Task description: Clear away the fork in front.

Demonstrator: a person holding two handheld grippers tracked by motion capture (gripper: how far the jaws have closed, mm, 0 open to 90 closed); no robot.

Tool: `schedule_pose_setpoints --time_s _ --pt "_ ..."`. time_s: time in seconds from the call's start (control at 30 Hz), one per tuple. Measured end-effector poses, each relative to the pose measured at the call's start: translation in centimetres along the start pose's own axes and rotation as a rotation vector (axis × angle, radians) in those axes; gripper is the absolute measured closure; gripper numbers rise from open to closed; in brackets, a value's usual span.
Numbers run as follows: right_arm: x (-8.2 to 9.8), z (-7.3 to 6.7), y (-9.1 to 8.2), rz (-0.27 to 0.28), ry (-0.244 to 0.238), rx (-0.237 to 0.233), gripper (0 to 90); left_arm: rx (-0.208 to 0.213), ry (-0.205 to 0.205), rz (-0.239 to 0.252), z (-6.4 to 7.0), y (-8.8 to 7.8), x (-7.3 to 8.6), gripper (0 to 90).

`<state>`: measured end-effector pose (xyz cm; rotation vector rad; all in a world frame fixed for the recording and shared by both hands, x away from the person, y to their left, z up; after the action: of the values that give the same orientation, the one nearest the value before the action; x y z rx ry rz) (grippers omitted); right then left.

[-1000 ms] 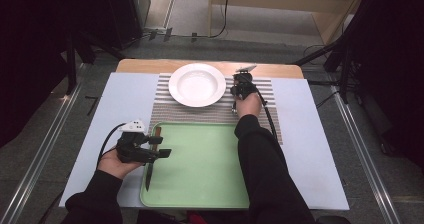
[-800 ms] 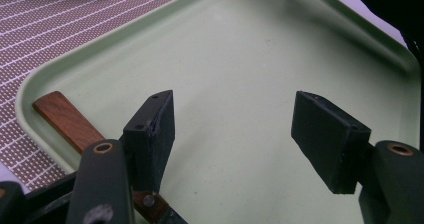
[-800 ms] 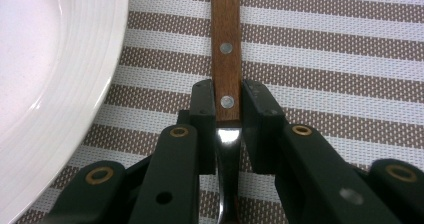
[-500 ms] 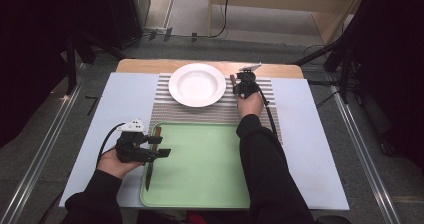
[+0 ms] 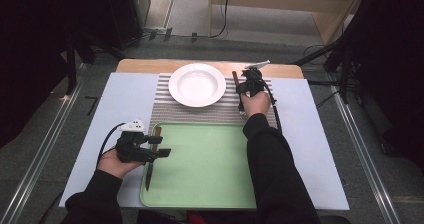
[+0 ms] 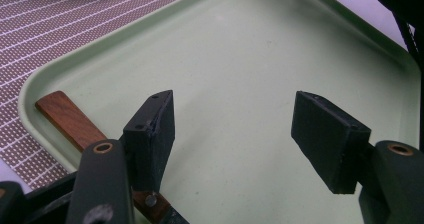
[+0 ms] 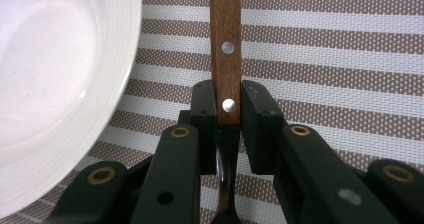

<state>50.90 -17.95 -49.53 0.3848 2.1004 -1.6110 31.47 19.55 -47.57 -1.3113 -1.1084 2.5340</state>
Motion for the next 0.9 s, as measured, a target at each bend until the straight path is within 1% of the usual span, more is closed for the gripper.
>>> schedule_pose_setpoints --time_s 0.3,0.4,0.53,0.63,0.7,0.77,0.83,0.9 --pt "-0.3 0.0 -2.3 0.035 -0.012 -0.077 75.8 0.000 -0.004 0.007 0.0 0.0 0.0 33.0" --pt "-0.3 0.0 -2.8 0.040 -0.022 -0.084 75.8 -0.001 -0.004 0.010 0.0 0.0 0.0 32.9" --pt "-0.3 0.0 -3.4 0.049 -0.023 -0.111 75.8 0.000 -0.005 0.022 0.1 -0.1 -0.1 33.0" --pt "-0.3 -0.1 -4.1 0.059 -0.038 -0.132 75.8 0.001 -0.010 0.027 0.1 -0.1 -0.2 33.1" --pt "-0.3 -0.2 -4.5 0.065 -0.044 -0.149 75.8 0.002 -0.008 0.029 0.1 -0.1 -0.2 33.3" --pt "-0.2 -0.2 -4.8 0.070 -0.038 -0.195 75.8 -0.001 -0.008 0.028 0.1 -0.1 -0.2 33.3" --pt "0.0 -0.1 -5.0 0.074 -0.037 -0.210 75.8 -0.002 -0.007 0.039 0.2 -0.1 -0.3 33.4" --pt "0.2 0.1 -5.3 0.077 -0.034 -0.225 75.8 -0.002 0.003 0.057 0.4 -0.2 -0.4 33.4"
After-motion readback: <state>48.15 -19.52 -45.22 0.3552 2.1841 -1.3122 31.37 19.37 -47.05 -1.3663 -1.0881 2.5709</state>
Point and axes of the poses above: each handheld gripper's, and its own axes: y roughly forward along the jaws, x roughly out of its underside, z roughly to its right, the point moved 2 cm from there along y, roughly forward along the jaws, and after that the axes turned 7 degrees about -y, right-handed, at the moved point
